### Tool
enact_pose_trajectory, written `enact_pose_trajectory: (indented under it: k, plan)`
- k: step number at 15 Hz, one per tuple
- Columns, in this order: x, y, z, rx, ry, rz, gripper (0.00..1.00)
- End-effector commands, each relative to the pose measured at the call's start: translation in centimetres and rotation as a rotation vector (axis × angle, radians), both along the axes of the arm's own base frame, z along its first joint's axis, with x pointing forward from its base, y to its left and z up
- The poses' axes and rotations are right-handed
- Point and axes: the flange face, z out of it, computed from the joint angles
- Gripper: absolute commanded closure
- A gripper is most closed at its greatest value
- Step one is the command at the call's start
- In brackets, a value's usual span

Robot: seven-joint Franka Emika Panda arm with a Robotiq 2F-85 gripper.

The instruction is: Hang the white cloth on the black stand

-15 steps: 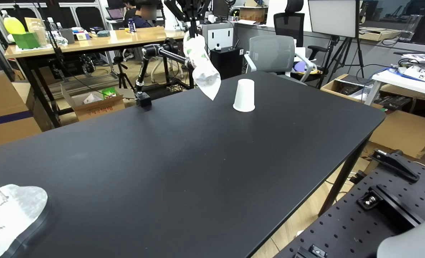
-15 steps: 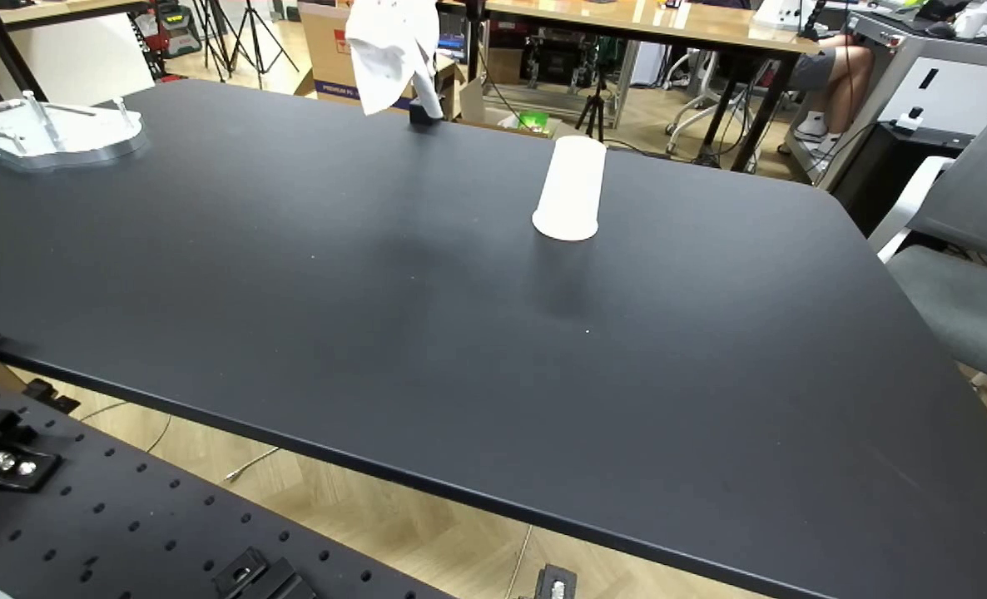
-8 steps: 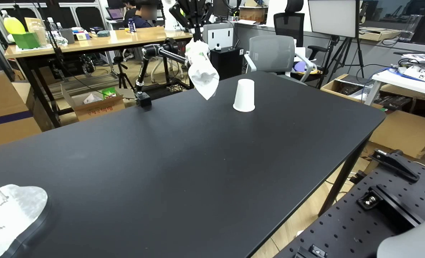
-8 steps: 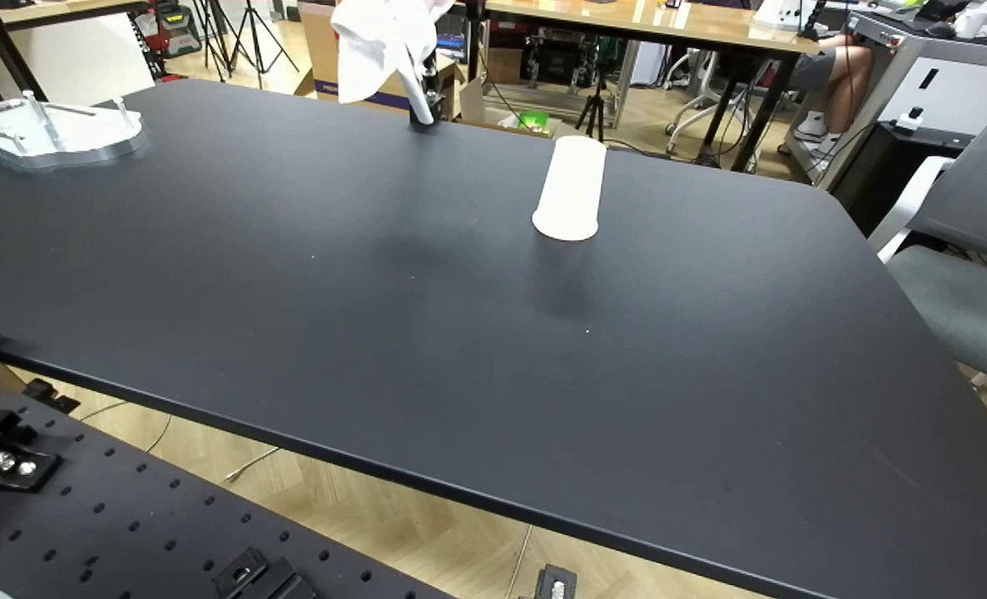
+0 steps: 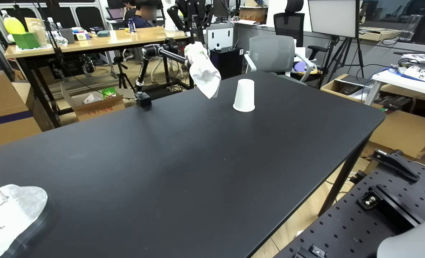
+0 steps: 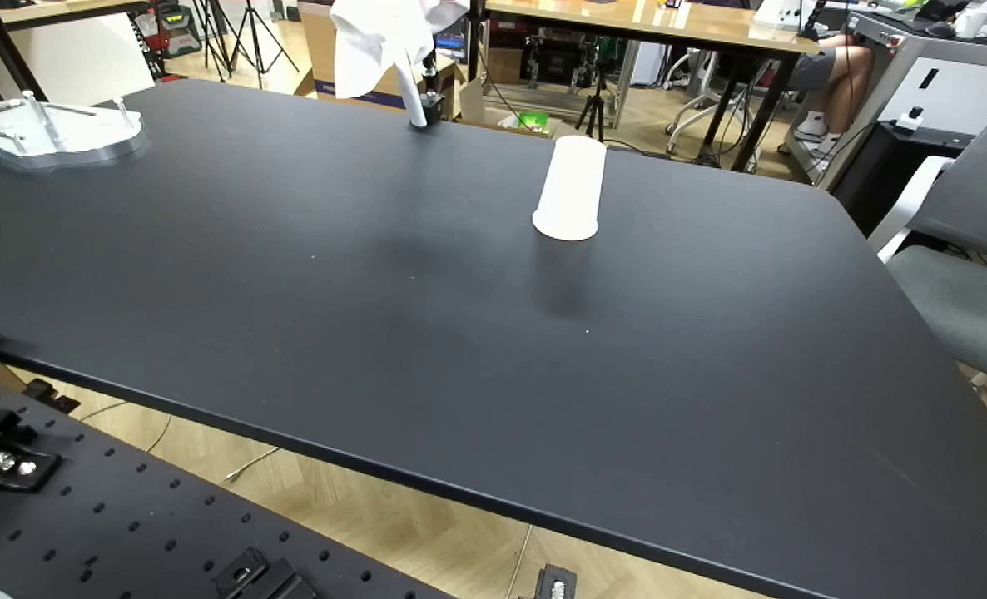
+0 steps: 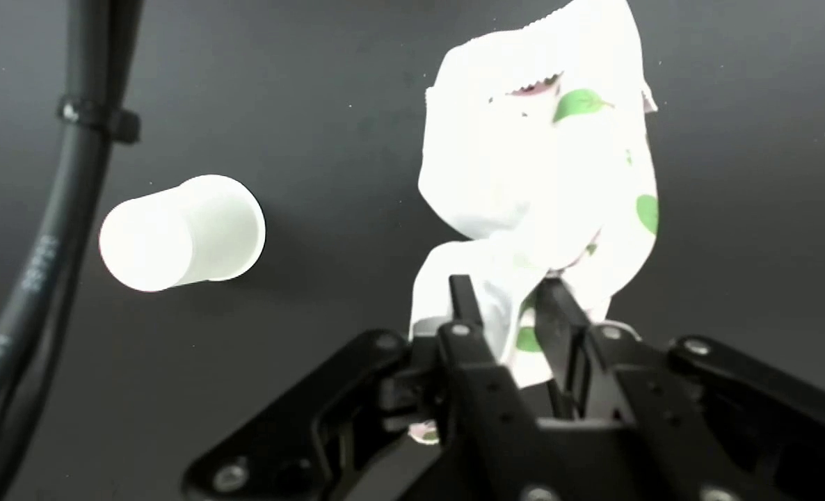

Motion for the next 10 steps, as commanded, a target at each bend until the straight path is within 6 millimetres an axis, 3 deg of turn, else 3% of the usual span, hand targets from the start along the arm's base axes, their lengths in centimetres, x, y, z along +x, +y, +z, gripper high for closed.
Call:
enact_pose_trajectory:
  k: [1, 6, 10]
  plan:
    - [0.0, -0.3, 2.1, 0.014, -0.029, -0.033, 0.39]
    - [-0.8, -0.1, 5.3, 0.027, -0.078, -0.026, 0.05]
    - [-2.5, 0.0, 8.4, 0.069, -0.074, -0.001, 0.00]
